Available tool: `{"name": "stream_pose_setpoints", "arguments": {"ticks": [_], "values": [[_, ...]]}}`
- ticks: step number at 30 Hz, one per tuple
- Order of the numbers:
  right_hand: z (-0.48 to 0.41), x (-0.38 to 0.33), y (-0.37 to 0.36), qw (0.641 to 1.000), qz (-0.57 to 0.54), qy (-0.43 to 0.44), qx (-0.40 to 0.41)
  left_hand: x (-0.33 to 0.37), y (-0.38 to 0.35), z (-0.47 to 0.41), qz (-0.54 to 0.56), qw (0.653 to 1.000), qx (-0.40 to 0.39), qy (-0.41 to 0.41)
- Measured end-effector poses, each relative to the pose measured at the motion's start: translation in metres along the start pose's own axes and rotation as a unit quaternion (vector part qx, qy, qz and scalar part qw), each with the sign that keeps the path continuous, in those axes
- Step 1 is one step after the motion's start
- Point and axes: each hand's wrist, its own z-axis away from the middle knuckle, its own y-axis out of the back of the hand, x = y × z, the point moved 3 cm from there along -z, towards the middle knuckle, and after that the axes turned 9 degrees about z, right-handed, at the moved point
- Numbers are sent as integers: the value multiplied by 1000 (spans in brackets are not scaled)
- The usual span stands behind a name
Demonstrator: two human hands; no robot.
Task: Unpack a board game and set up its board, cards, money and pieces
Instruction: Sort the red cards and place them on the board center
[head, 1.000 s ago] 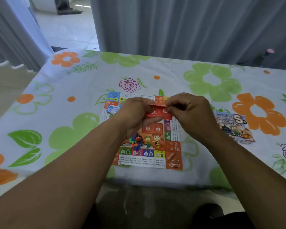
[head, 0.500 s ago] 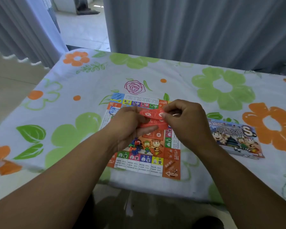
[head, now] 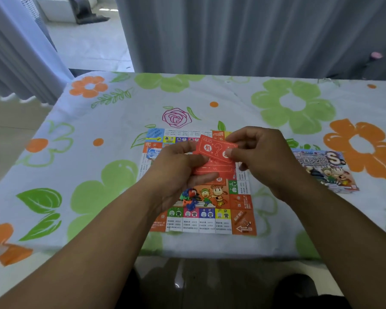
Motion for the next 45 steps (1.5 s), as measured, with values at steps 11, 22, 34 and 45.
{"name": "stream_pose_setpoints", "arguments": {"ticks": [11, 22, 34, 45], "values": [[22, -2, 4, 1000, 13, 12, 3, -10, 1, 14, 26, 999, -14, 34], [12, -7, 5, 998, 45, 37, 24, -1, 4, 16, 30, 999, -3, 11], [-8, 5, 12, 999, 37, -3, 12, 1, 2, -8, -33, 999, 5, 10], [-20, 19, 8, 999, 5, -34, -30, -4, 3, -11, -48, 998, -4, 35]]}}
